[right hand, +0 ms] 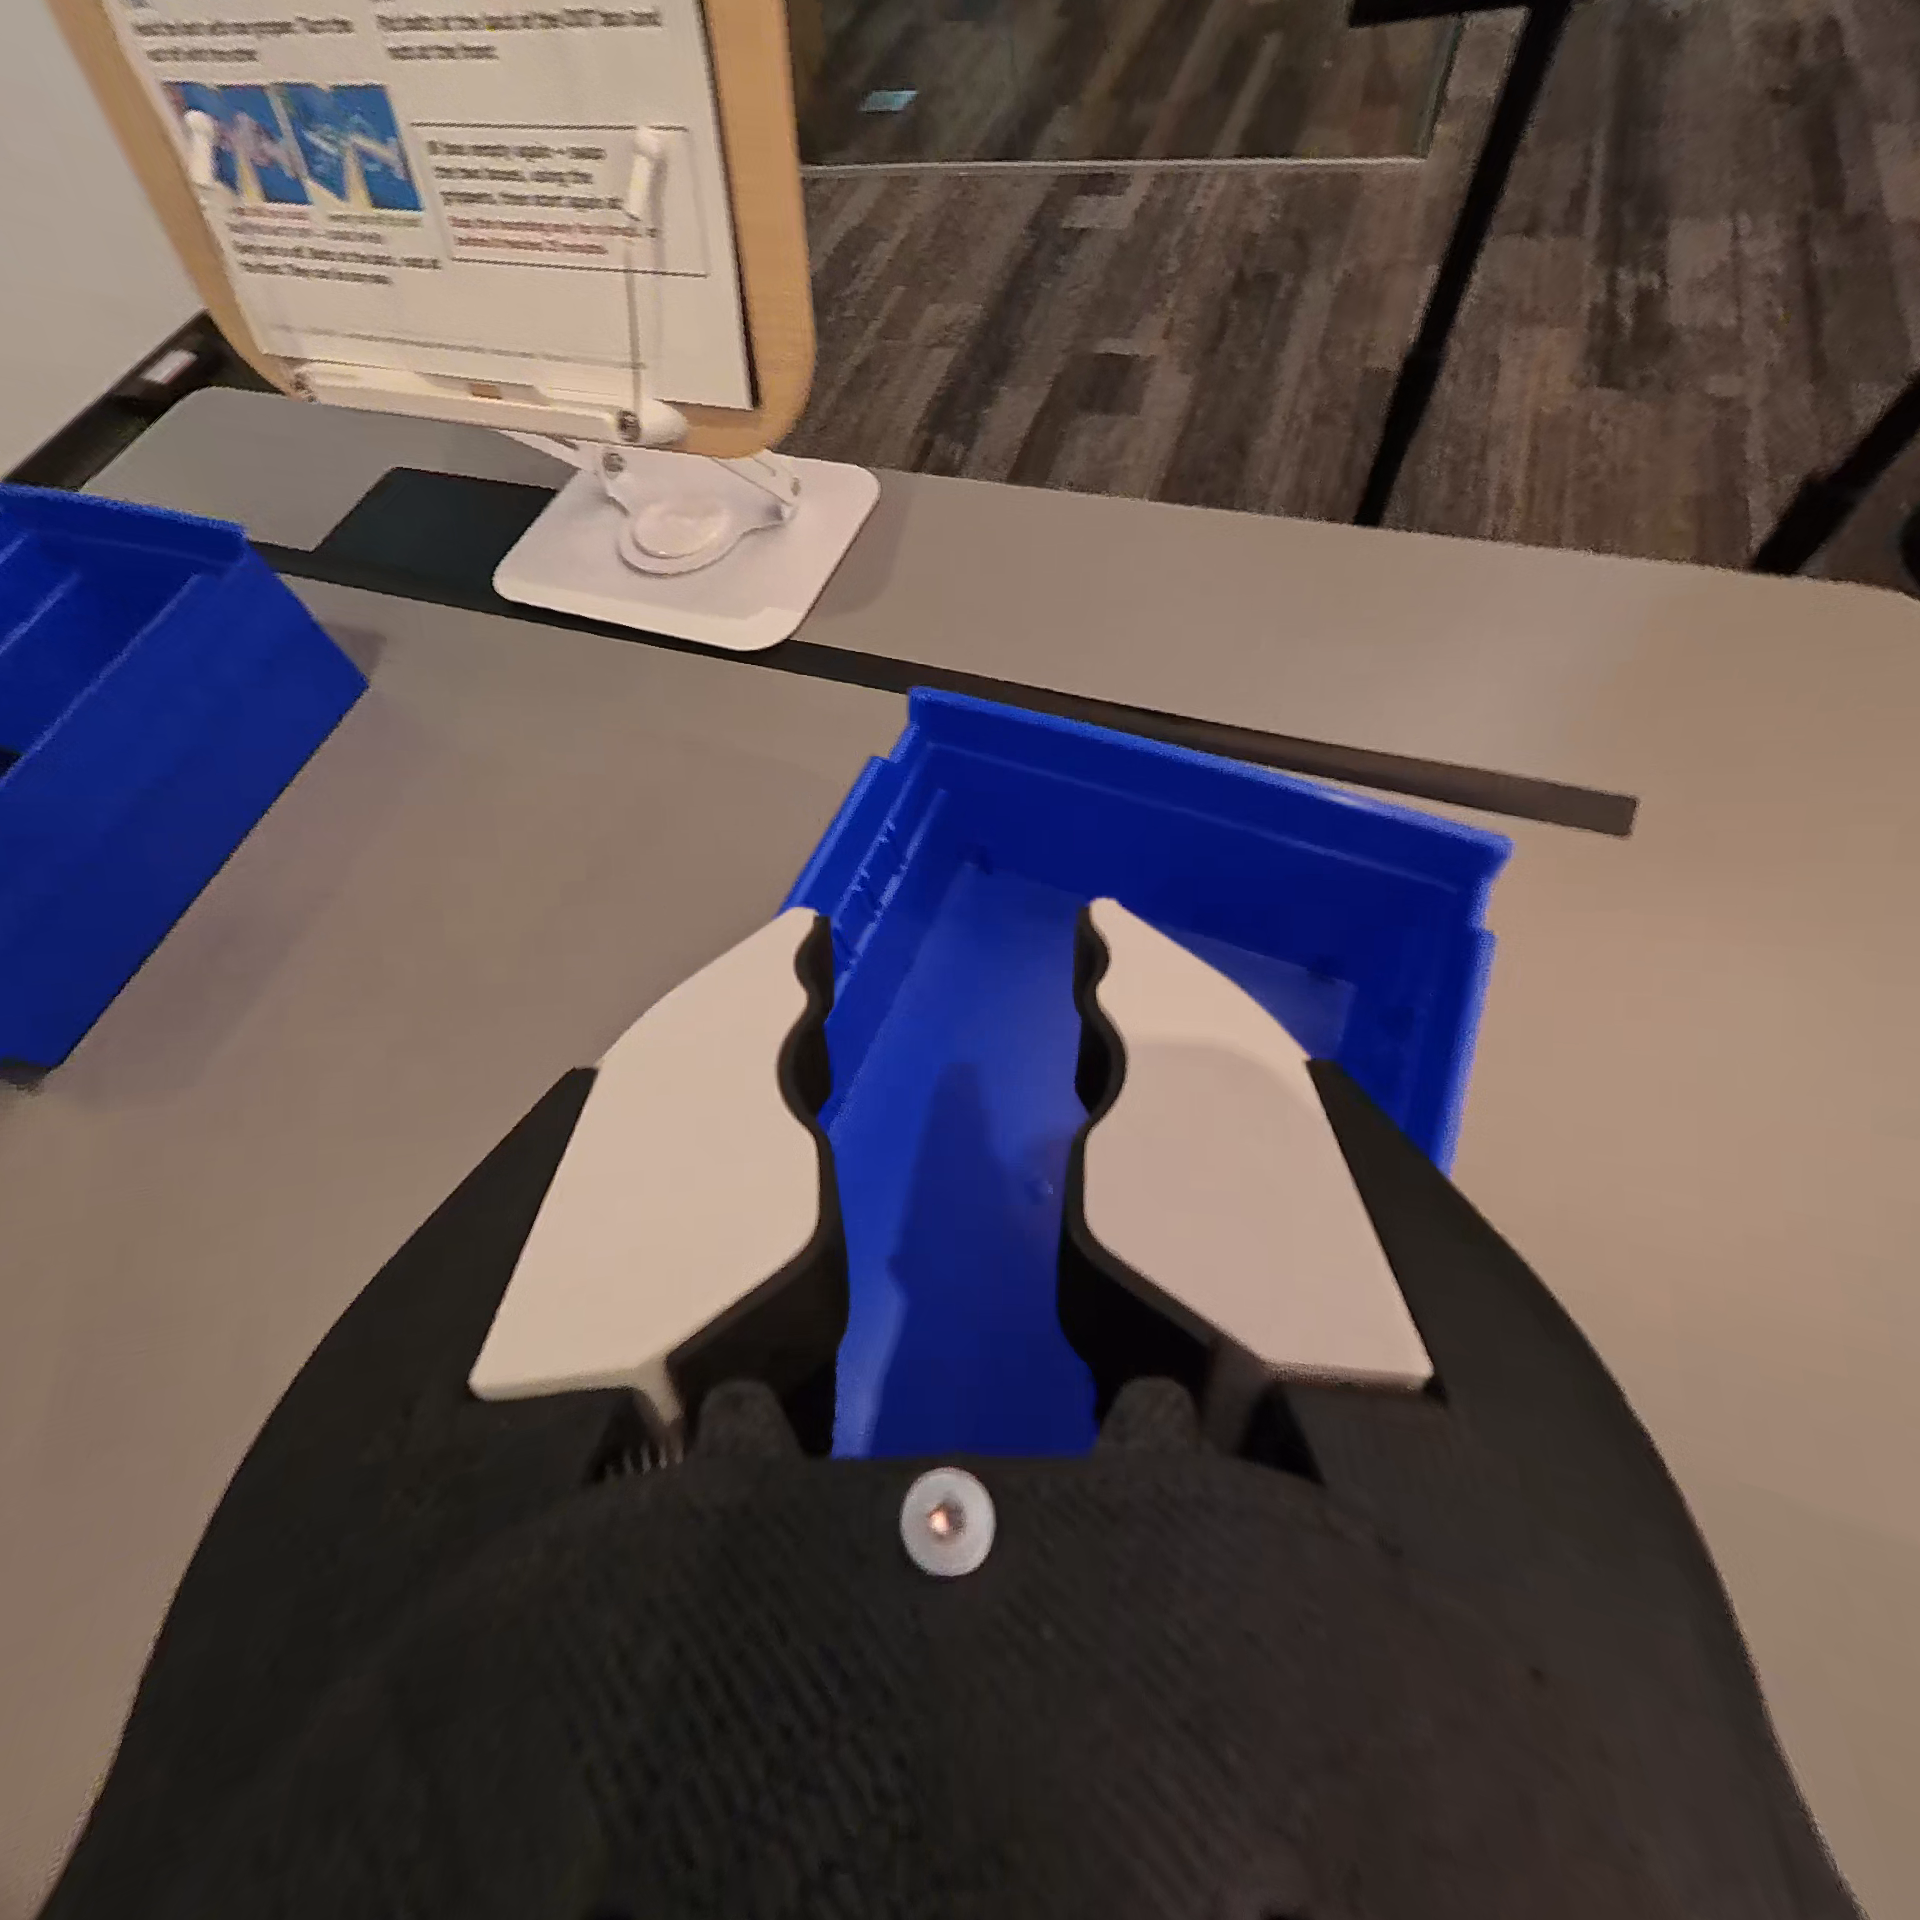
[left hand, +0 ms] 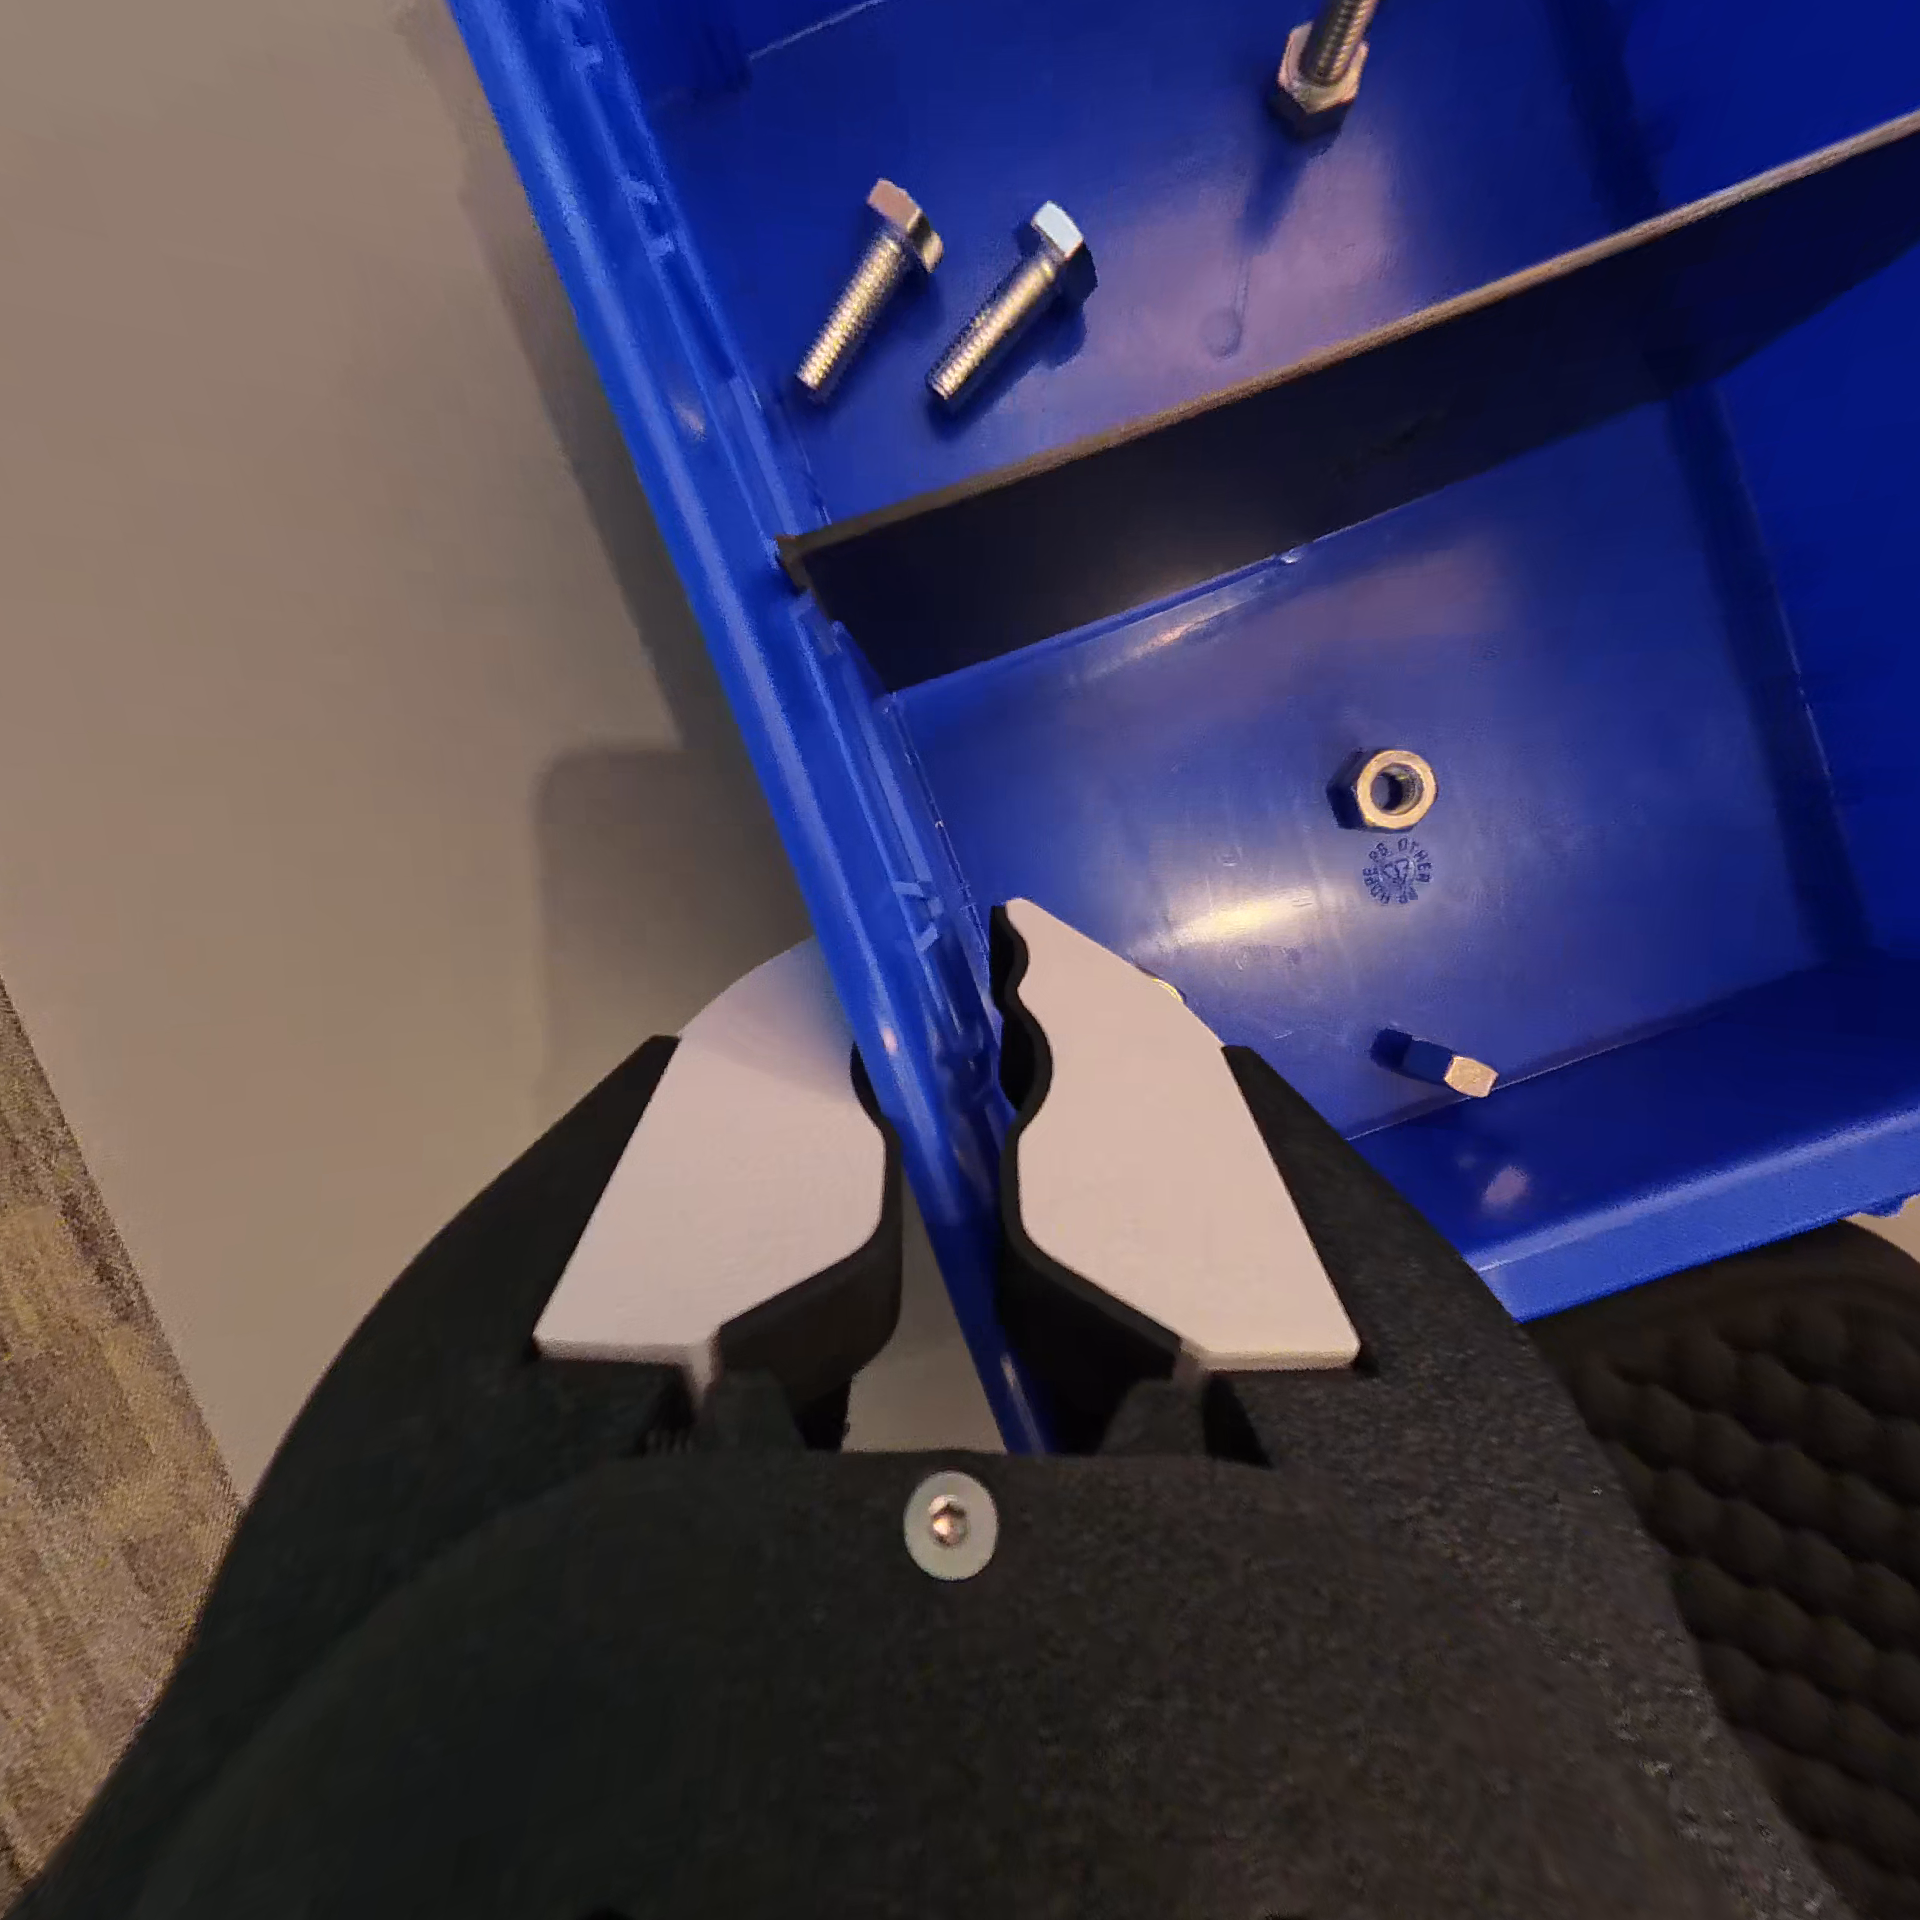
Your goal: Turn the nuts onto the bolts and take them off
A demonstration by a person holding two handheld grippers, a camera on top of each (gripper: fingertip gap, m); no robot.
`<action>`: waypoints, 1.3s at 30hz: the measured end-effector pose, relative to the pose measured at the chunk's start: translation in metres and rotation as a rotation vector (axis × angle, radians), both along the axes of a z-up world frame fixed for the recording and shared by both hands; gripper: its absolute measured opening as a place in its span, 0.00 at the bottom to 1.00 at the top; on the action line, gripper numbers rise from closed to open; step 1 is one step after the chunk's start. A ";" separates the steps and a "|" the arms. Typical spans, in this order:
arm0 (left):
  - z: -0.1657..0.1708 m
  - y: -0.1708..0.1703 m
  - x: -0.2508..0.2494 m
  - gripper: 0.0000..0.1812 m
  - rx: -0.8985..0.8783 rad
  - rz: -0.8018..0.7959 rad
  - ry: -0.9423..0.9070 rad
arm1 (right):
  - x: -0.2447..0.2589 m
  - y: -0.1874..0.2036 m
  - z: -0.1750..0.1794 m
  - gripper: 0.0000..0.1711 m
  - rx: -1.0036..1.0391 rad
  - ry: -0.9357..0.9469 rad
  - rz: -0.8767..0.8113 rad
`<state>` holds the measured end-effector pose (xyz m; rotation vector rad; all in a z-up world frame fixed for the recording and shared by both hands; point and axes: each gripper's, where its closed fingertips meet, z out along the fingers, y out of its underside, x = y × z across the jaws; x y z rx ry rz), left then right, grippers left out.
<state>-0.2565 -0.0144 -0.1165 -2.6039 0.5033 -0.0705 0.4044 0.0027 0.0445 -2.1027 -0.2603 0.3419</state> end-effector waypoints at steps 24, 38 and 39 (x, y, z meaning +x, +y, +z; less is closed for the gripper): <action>0.009 -0.001 -0.015 0.15 0.135 0.094 0.034 | -0.120 0.028 0.085 0.33 0.509 0.315 0.413; 0.119 -0.047 0.071 0.14 0.440 -0.185 -0.368 | -0.128 -0.014 0.136 0.28 0.826 0.438 0.540; 0.116 -0.048 0.072 0.14 0.416 -0.199 -0.327 | -0.130 -0.015 0.135 0.27 0.828 0.412 0.550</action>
